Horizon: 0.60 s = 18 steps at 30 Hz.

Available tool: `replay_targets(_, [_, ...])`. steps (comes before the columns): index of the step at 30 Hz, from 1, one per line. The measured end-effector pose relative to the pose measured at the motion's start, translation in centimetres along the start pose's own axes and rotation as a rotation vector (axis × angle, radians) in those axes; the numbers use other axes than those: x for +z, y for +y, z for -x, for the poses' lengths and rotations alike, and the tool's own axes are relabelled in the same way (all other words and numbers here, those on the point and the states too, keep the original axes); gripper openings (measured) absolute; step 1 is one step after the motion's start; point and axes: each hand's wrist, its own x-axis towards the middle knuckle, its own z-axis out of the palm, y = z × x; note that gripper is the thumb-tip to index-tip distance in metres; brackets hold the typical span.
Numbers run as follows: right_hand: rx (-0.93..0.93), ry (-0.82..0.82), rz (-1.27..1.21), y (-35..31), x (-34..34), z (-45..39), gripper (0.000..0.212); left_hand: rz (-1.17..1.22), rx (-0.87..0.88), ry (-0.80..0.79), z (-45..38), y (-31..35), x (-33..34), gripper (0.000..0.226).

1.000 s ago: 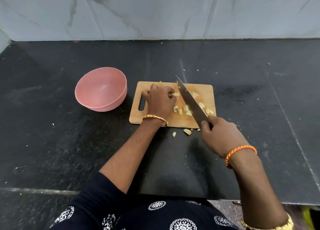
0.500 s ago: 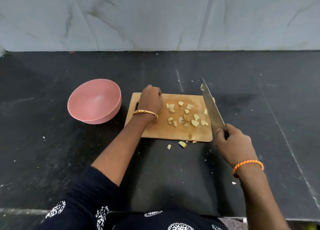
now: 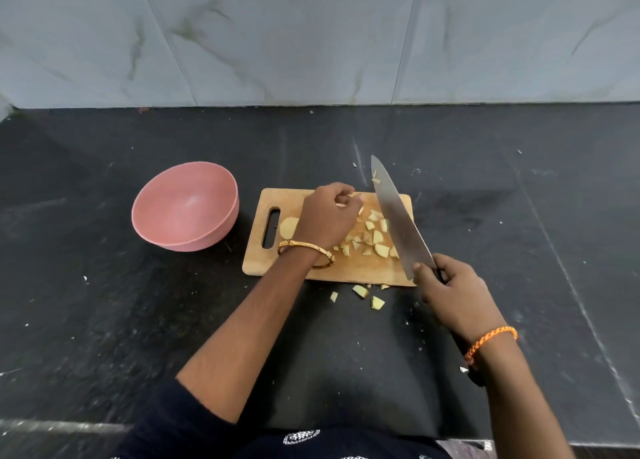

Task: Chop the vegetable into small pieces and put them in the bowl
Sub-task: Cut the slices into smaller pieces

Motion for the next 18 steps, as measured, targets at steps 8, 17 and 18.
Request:
replay_targets(8, [0.122, -0.429, -0.598, -0.6, 0.4, 0.7, 0.023, 0.929, -0.402, -0.471, 1.5, 1.6, 1.1, 0.019])
replay_targets(17, [0.2, -0.392, -0.561, 0.6, 0.2, 0.9, 0.024, 1.045, -0.536, -0.391, 0.3, -0.6, -0.5, 0.014])
replay_targets(18, [0.206, -0.365, -0.564, 0.7, 0.1, 0.7, 0.024, 1.07, -0.554, -0.382, 0.3, -0.7, -0.6, 0.014])
